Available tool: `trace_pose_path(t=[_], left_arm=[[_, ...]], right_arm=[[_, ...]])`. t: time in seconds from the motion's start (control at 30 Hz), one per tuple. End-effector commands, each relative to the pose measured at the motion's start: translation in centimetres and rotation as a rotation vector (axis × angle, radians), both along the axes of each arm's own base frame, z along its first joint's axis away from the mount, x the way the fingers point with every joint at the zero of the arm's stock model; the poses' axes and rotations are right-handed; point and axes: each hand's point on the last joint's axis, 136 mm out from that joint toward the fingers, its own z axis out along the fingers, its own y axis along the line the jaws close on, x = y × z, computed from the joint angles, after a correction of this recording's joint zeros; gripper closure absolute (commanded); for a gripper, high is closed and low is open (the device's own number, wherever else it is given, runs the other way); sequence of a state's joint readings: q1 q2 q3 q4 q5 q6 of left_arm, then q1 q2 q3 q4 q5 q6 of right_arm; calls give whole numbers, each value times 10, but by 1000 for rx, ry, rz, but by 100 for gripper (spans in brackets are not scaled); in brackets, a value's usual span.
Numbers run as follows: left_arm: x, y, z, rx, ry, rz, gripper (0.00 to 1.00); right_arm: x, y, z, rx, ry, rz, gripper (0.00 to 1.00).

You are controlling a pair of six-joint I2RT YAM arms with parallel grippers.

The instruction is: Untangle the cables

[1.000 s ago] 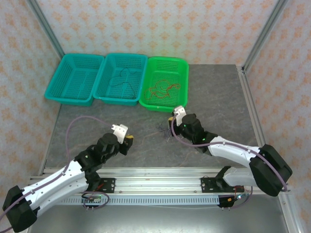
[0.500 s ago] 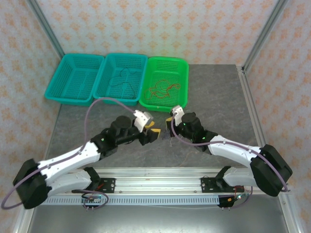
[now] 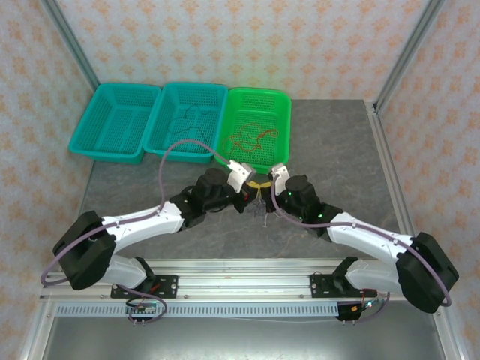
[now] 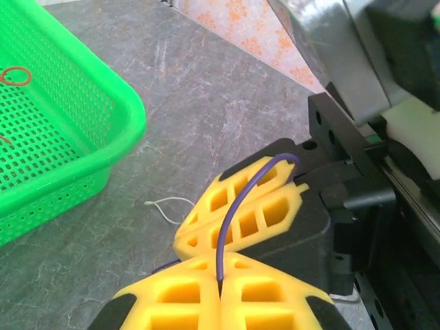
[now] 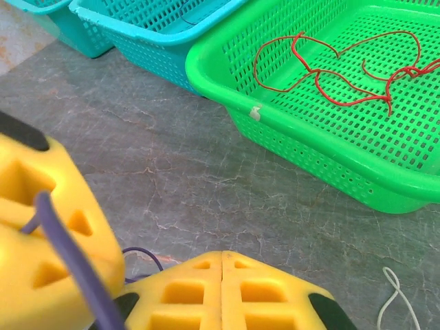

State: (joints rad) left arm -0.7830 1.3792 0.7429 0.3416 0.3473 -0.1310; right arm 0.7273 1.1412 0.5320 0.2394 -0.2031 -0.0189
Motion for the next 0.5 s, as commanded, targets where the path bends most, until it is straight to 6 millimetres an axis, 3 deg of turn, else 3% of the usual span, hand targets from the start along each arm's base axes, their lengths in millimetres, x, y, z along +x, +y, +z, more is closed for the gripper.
trace_pose_path(t=[0.0,0.07,0.17,0.33,0.47], left_arm=[[11,3,33,-67,-69,46,100],[8,11,52,-115,-86,71,100],[4,30,87,-176,-124,131,100],[0,86,135,-214,-202,305,100],[-3,135,155,-209,-229,453,100]], right_arm=[[0,-3,4,28,-15,-29,96],[4,-9,-5,11,-5,-74,86],[14,-30,-27,-53,40,-212,81],[28,-79,-62,-144,135,-500,84],[29,-101,-83,-103,211,-612,84]])
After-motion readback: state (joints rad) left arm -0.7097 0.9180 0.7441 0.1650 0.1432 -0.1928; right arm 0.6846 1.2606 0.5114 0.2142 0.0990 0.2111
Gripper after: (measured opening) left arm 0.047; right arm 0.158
